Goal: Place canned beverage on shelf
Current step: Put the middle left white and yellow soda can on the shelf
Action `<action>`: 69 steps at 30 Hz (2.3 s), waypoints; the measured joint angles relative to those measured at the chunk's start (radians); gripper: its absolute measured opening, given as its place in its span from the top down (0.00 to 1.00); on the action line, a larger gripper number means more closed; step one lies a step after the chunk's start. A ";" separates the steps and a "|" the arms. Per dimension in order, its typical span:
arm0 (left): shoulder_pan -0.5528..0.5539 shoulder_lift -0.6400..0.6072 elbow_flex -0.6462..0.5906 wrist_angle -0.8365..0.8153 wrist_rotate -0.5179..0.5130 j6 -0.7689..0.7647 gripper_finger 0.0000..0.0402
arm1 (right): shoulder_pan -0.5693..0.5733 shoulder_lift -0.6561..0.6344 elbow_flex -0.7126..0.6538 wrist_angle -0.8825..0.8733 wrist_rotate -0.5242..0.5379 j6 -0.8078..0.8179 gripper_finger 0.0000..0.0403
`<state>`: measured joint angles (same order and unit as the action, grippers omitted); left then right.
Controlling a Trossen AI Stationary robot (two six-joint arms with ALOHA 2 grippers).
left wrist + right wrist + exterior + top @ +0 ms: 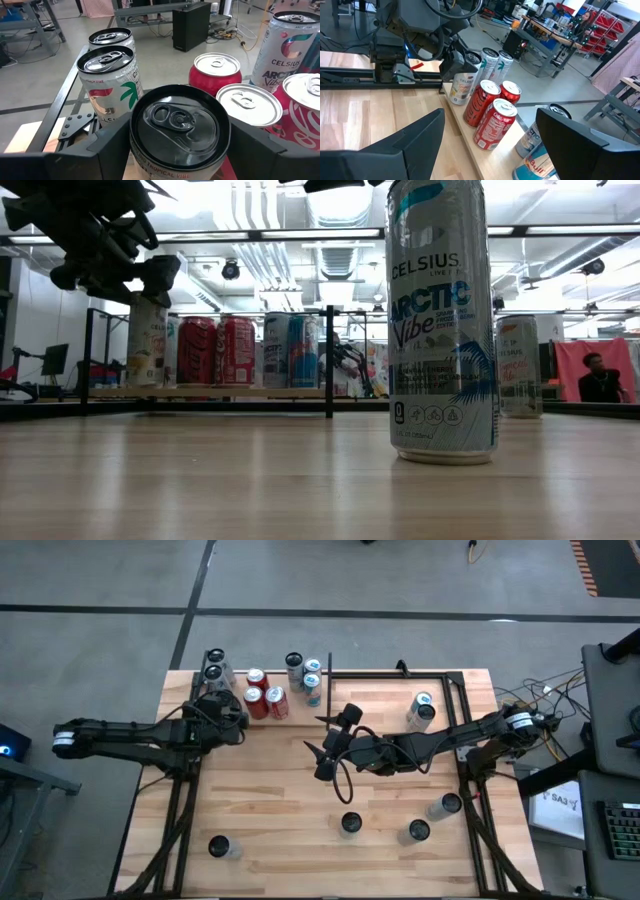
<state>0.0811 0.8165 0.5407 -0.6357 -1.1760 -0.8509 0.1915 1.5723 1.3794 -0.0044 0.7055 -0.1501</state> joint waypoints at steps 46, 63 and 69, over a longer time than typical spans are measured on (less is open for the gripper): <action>0.001 0.000 0.001 0.010 -0.149 0.004 0.22 | 0.000 0.000 0.000 0.000 0.000 0.000 0.25; 0.001 -0.003 0.039 0.011 -0.153 0.090 0.22 | 0.001 0.000 0.000 0.000 0.001 0.001 0.25; 0.001 -0.003 0.122 0.008 -0.175 0.188 0.22 | 0.001 0.000 0.000 0.000 0.001 0.001 0.25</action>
<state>0.0822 0.8138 0.6624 -0.6281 -1.3510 -0.6629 0.1921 1.5719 1.3796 -0.0044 0.7068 -0.1493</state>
